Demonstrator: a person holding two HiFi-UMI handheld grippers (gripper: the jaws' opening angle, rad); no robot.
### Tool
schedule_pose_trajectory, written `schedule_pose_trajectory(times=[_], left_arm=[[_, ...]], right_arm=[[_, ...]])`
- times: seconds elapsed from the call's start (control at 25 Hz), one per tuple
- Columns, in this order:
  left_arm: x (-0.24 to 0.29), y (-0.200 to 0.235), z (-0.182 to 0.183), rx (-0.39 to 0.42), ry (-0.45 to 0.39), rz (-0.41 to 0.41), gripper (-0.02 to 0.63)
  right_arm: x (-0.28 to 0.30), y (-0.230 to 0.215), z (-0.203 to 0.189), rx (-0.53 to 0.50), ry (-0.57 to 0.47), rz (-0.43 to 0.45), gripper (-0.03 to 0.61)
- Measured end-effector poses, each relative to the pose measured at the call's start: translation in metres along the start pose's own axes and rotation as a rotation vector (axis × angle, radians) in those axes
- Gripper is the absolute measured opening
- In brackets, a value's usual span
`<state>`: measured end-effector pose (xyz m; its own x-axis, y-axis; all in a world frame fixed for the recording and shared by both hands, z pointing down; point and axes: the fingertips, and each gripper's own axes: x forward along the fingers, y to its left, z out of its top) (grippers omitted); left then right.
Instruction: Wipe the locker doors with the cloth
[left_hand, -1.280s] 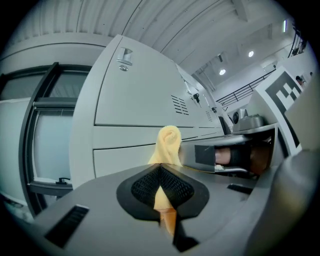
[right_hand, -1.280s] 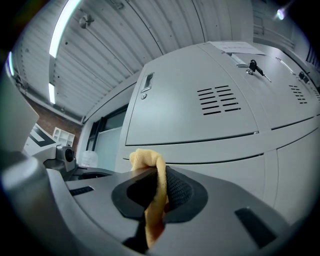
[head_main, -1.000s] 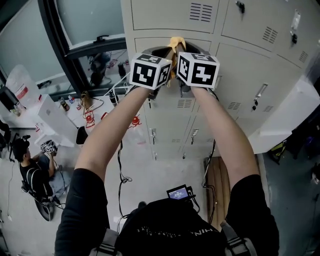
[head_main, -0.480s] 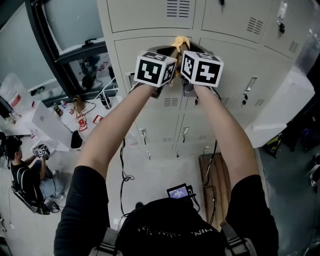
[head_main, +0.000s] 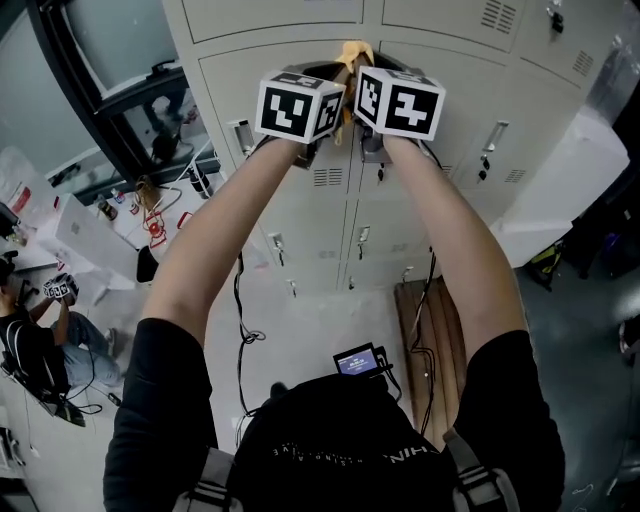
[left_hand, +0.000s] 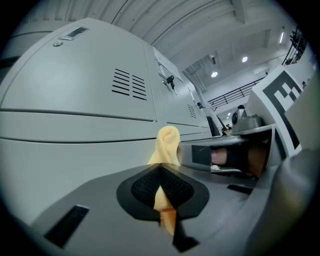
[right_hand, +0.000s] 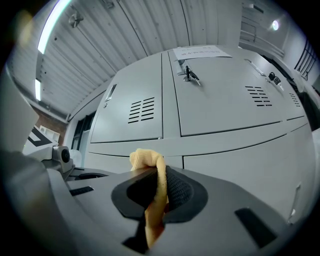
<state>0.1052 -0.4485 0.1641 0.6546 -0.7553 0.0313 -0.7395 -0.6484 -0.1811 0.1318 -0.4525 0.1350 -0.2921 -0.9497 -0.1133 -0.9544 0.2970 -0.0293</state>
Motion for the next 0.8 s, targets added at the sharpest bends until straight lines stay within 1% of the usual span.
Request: schedule_pose_trajectory(times=[0.24, 0.4, 0.52, 0.64, 0.8], left_arm=[[-0.005, -0.002, 0.004, 0.022, 0.021, 0.014, 0.020], [-0.015, -0.007, 0.003, 0.021, 0.017, -0.012, 0.020], [-0.030, -0.006, 0.008, 0.006, -0.007, -0.021, 0.020], [-0.050, 0.005, 0.011, 0.001, -0.033, -0.004, 0.020], [-0.080, 0.025, 0.008, 0.002, -0.042, 0.027, 0.020]], right_arm=[[-0.001, 0.001, 0.000, 0.027, 0.002, 0.013, 0.051], [-0.009, 0.011, 0.003, 0.025, -0.017, 0.038, 0.051], [-0.013, 0.029, 0.010, 0.008, -0.035, 0.066, 0.051], [-0.015, 0.054, 0.018, -0.006, -0.053, 0.093, 0.051], [-0.014, 0.091, 0.019, 0.003, -0.061, 0.134, 0.051]])
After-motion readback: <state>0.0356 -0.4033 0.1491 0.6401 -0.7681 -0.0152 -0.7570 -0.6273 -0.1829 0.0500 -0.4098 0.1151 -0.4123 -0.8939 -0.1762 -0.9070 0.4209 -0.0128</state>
